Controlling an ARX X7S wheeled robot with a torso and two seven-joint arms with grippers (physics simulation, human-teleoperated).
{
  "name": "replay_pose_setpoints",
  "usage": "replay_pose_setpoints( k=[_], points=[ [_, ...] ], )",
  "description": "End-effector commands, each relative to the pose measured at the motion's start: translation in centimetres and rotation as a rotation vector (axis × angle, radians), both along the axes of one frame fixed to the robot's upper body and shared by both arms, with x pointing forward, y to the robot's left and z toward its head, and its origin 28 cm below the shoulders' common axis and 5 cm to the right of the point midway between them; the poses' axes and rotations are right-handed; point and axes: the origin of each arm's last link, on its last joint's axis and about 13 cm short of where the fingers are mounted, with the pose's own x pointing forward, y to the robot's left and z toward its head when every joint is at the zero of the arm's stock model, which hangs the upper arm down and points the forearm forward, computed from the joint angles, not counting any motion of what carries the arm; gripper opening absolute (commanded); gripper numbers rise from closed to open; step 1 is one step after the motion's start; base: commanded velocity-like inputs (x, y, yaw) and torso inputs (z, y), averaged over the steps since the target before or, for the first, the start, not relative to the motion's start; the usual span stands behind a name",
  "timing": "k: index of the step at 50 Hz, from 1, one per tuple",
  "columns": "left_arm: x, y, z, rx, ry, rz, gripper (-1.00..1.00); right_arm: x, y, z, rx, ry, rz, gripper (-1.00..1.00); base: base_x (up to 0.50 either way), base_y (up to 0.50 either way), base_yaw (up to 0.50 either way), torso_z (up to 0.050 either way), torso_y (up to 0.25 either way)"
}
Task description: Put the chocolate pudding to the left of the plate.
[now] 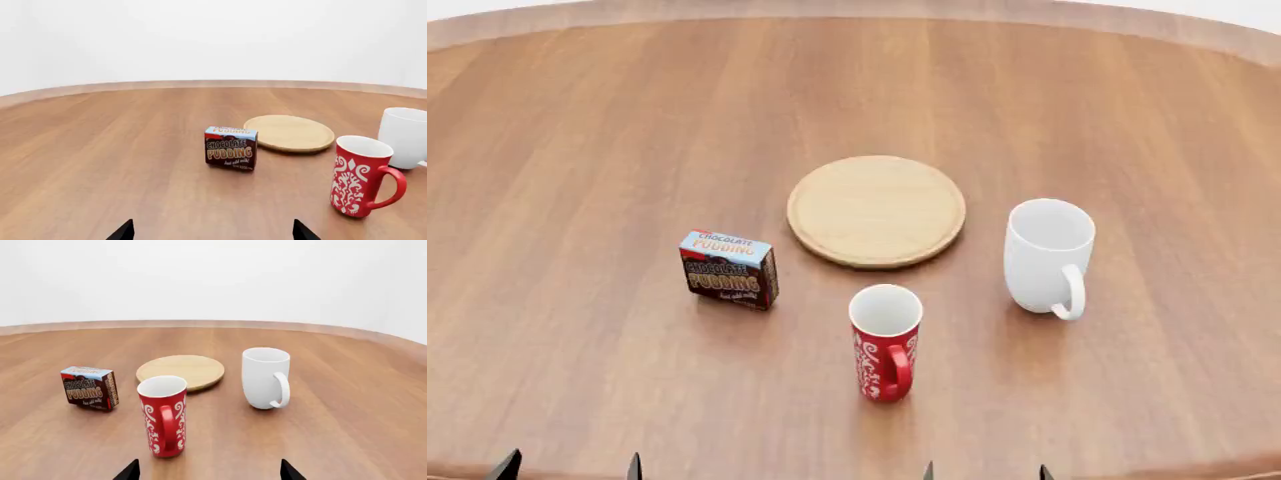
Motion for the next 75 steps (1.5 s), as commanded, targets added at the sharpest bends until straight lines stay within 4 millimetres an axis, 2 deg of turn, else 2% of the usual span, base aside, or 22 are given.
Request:
replay_pose_setpoints(
  k=[1, 14, 75],
  points=[
    [-0.03, 0.0, 0.11, 0.0, 0.0, 0.0, 1.0, 0.0, 0.04, 0.03, 0.0, 0.0, 0.0, 1.0, 0.0, 0.0, 0.0, 0.0, 0.0],
    [-0.33, -0.38, 0.09, 0.017, -0.004, -0.023, 1.0, -0.09, 0.44, -0.23, -0.002, 0.007, -0.022, 1.0, 0.0, 0.0, 0.0, 0.0, 0.0],
    [-0.48, -0.63, -0.01, 0.007, -0.008, -0.058, 1.0, -0.26, 0.84, -0.53, -0.038, 0.001, 0.002, 1.0, 0.0, 0.14, 0.0, 0.0, 0.0]
  ],
)
